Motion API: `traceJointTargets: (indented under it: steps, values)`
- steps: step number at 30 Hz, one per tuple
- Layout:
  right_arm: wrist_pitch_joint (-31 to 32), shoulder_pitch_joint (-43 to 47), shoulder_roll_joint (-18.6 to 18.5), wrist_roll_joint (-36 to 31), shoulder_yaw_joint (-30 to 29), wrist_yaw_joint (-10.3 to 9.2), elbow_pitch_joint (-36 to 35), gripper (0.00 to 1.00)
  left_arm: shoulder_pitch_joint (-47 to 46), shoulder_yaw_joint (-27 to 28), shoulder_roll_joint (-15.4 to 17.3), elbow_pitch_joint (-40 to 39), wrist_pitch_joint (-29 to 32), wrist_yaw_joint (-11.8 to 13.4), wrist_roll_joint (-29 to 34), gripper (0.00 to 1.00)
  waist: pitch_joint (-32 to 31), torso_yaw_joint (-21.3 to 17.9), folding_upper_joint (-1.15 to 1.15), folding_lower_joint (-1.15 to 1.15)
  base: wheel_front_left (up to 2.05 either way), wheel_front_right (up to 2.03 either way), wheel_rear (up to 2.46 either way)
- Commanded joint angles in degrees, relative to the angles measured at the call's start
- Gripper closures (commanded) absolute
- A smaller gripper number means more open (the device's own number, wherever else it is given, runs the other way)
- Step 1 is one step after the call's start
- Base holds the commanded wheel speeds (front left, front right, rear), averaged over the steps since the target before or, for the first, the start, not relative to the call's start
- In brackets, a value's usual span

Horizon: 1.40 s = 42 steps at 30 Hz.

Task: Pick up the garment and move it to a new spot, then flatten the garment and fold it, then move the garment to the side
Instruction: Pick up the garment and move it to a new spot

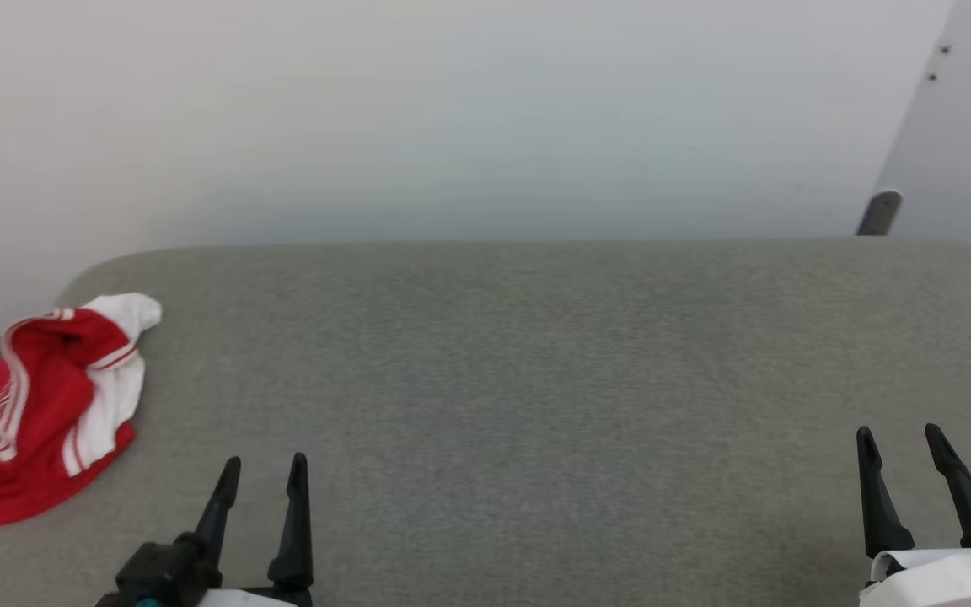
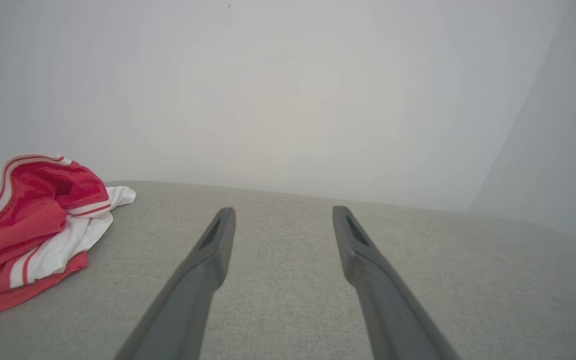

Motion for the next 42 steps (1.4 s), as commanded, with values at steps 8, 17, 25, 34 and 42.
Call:
traceJointTargets:
  steps: [8,17,25,34,42]
  values:
    - [-0.11,0.41,0.37,0.97,2.17,0.19,0.65,0.00,-2.16,0.48,1.29,1.88,1.56,0.36,-0.66,0.00,-2.33,9.35,0.00,0.00,0.00,0.00,0.00]
    - [-0.44,0.17,1.70,1.92,4.99,0.19,2.28,0.00,-2.65,0.72,3.17,1.83,3.43,1.32,-0.04,0.00,-4.84,18.87,0.00,0.00,0.00,0.00,0.00]
    - [-0.74,-2.76,1.99,2.93,9.03,0.18,3.79,0.00,-1.83,2.20,3.77,0.36,3.65,2.69,-1.01,0.00,-4.20,23.29,0.00,0.00,0.00,0.00,0.00]
    - [-0.96,-5.91,1.08,4.46,11.74,0.18,6.08,0.00,-1.97,3.53,3.57,-0.84,3.45,3.58,-2.65,0.00,-3.16,24.32,0.00,0.00,0.00,0.00,0.00]
    - [-1.08,-4.38,0.18,5.03,10.93,0.18,6.45,0.00,-9.66,2.41,6.46,0.39,9.15,0.88,-3.99,0.00,-2.45,24.86,0.00,0.00,0.00,0.00,0.00]
